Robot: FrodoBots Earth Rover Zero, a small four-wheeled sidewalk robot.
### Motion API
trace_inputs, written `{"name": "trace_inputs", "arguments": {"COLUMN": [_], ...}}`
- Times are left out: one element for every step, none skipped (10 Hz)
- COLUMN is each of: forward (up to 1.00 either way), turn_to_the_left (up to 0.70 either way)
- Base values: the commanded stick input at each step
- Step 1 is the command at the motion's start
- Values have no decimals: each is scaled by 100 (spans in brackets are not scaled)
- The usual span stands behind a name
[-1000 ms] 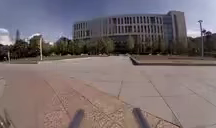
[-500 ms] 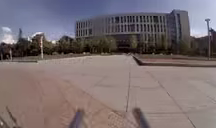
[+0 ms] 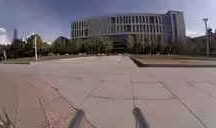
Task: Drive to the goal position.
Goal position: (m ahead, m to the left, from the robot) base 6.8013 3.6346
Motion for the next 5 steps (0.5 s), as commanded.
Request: {"name": "trace_inputs", "arguments": {"forward": [100, 100, 100, 100, 100], "turn_to_the_left": [-2, -2, -5, -16, -39]}}
